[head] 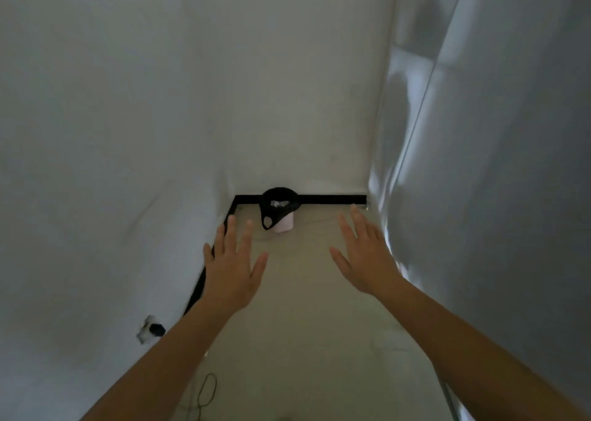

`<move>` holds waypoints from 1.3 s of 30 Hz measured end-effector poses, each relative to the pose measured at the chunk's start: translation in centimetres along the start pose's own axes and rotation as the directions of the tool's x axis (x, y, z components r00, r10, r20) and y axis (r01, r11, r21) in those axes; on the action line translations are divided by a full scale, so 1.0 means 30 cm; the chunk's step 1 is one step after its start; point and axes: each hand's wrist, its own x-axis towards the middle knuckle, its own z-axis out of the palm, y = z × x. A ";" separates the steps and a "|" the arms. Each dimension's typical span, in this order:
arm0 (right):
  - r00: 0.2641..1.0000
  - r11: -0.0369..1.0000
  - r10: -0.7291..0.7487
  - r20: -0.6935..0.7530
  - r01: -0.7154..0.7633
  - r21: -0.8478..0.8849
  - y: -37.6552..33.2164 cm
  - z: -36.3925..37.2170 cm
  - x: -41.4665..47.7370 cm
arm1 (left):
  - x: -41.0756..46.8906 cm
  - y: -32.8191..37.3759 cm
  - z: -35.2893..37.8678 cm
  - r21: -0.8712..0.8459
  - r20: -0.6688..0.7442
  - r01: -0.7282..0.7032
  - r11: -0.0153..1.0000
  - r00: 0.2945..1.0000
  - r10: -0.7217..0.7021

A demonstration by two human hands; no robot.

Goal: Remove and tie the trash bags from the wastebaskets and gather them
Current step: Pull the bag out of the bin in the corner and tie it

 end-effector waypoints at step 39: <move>0.889 0.998 0.038 0.457 -0.053 0.019 0.757 1.362 3.118 | 2.965 -0.739 1.157 -0.043 0.342 0.355 0.934 0.883 -0.320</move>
